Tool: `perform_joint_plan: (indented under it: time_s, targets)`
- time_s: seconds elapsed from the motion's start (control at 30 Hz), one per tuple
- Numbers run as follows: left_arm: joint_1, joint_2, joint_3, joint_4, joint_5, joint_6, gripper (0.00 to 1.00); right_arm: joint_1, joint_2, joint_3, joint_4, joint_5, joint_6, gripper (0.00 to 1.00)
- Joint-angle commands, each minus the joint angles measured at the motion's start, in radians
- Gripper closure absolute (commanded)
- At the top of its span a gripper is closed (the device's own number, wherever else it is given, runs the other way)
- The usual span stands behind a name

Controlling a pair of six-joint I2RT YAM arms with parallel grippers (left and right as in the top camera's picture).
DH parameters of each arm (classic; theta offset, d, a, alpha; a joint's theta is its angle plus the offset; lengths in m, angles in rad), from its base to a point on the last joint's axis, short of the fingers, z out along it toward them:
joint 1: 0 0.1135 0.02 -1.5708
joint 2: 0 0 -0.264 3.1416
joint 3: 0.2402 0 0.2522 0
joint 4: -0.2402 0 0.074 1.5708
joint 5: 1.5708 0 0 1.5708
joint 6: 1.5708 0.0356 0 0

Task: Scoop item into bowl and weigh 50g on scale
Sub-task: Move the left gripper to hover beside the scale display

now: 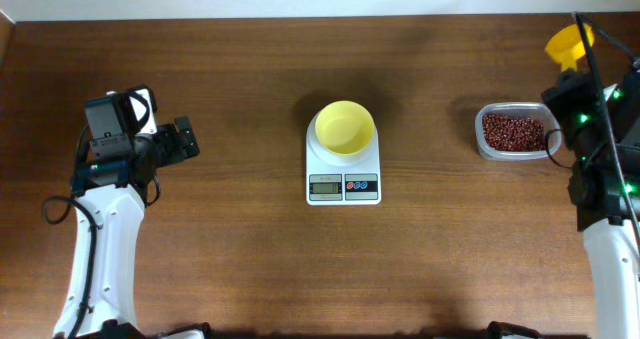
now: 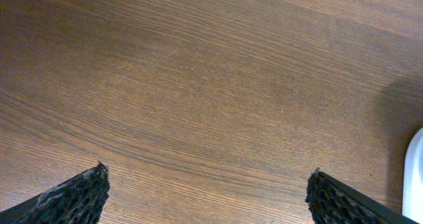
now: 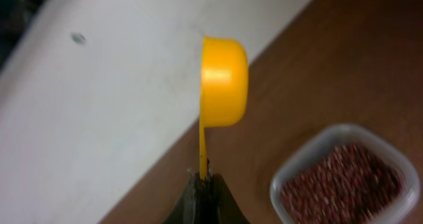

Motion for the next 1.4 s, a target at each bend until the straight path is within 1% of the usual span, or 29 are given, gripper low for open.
perform_joint_plan:
  time_s: [0.0,0.03,0.1,0.13,0.2,0.27,0.3,0.33,0.47,0.53,0.6,0.67,0.73,0.77,0.8,0.83,0.87,0.9,0.97,1.0,1.03,1.07,1.1,1.13,1.23,1.27,1.3,1.37]
  targets:
    - [0.002,-0.012,0.0,0.002,0.003,-0.002,0.01,-0.006,0.011,0.013,-0.087,-0.039,0.007,0.96]
    - [0.002,-0.012,0.0,0.002,0.004,-0.002,0.01,-0.006,0.011,0.013,-0.115,-0.045,0.007,0.96]
    - [0.002,-0.012,0.0,0.002,0.004,-0.003,0.01,-0.006,0.011,0.013,-0.141,-0.178,-0.001,0.96]
    - [0.002,-0.012,0.0,0.002,0.003,-0.003,0.01,-0.006,0.011,0.013,-0.15,-0.214,-0.003,0.96]
    - [0.002,-0.012,0.0,0.002,0.003,-0.003,0.01,-0.006,0.011,0.013,-0.2,-0.225,-0.01,0.96]
    - [0.002,-0.012,0.0,0.002,0.003,-0.002,0.01,-0.006,0.011,0.013,-0.236,-0.222,-0.145,0.96]
    - [0.002,-0.012,0.0,0.002,0.003,-0.003,0.01,-0.007,0.011,0.013,-0.24,-0.219,-0.323,0.96]
    - [0.002,-0.012,0.0,0.002,0.003,-0.003,0.01,-0.008,0.011,0.013,-0.239,-0.218,-0.401,0.96]
    - [0.002,-0.012,0.0,0.002,0.003,-0.003,0.01,-0.008,0.011,0.013,-0.232,-0.219,-0.526,0.96]
    - [0.002,-0.012,0.0,0.002,0.003,-0.003,0.01,-0.015,0.011,0.013,-0.232,-0.227,-0.525,0.96]
    - [0.002,-0.012,0.0,0.002,-0.002,-0.002,0.01,-0.04,0.011,0.013,-0.234,-0.294,-0.525,0.96]
    - [0.002,-0.012,0.0,0.006,-0.023,-0.002,0.01,-0.071,0.011,0.013,-0.238,-0.305,-0.525,0.96]
    - [0.002,-0.013,0.0,0.02,0.002,-0.014,0.01,-0.093,0.011,0.013,-0.259,-0.304,-0.526,0.96]
    - [0.002,-0.013,0.0,0.015,0.135,-0.014,0.01,-0.093,0.011,0.013,-0.268,-0.305,-0.526,0.96]
    - [0.002,-0.013,0.0,-0.018,0.358,-0.013,0.01,-0.093,0.011,0.013,-0.275,-0.304,-0.526,0.96]
    - [0.001,-0.013,0.0,-0.029,0.553,0.065,0.01,-0.093,0.011,0.013,-0.278,-0.304,-0.526,0.96]
    - [-0.006,-0.013,0.0,-0.046,0.719,0.213,0.01,-0.093,0.011,0.013,-0.278,-0.304,-0.526,0.96]
    - [-0.034,-0.013,0.0,-0.075,0.752,0.252,0.01,-0.093,0.011,0.013,-0.277,-0.304,-0.526,0.96]
    - [-0.116,-0.013,0.0,-0.113,0.732,0.266,0.01,-0.093,0.011,0.013,-0.277,-0.304,-0.526,0.96]
    - [-0.174,-0.013,0.0,-0.113,0.728,0.266,0.01,-0.093,0.011,0.013,-0.277,-0.304,-0.526,0.96]
    - [-0.254,-0.013,0.0,-0.109,0.681,0.266,0.01,-0.093,0.011,0.013,-0.277,-0.304,-0.526,0.96]
    - [-0.339,-0.013,0.0,-0.109,0.584,0.266,0.01,-0.093,0.011,0.013,-0.278,-0.304,-0.525,0.96]
    - [-0.419,-0.013,0.0,-0.107,0.438,0.246,0.01,-0.093,0.011,0.013,-0.28,-0.304,-0.525,0.96]
    - [-0.451,-0.013,0.0,-0.1,0.356,0.208,0.01,-0.093,0.011,0.013,-0.283,-0.304,-0.525,0.96]
    - [-0.498,-0.012,0.0,-0.061,0.349,0.198,0.01,-0.093,0.011,0.013,-0.289,-0.303,-0.525,0.96]
    - [-0.504,-0.012,0.0,-0.053,0.351,0.185,0.01,-0.093,0.011,0.013,-0.289,-0.303,-0.525,0.96]
    - [-0.505,-0.012,0.0,-0.042,0.359,0.135,0.01,-0.093,0.011,0.013,-0.289,-0.3,-0.525,0.96]
    - [-0.524,-0.013,0.0,-0.026,0.393,0.125,0.01,-0.093,0.011,0.013,-0.289,-0.3,-0.525,0.96]
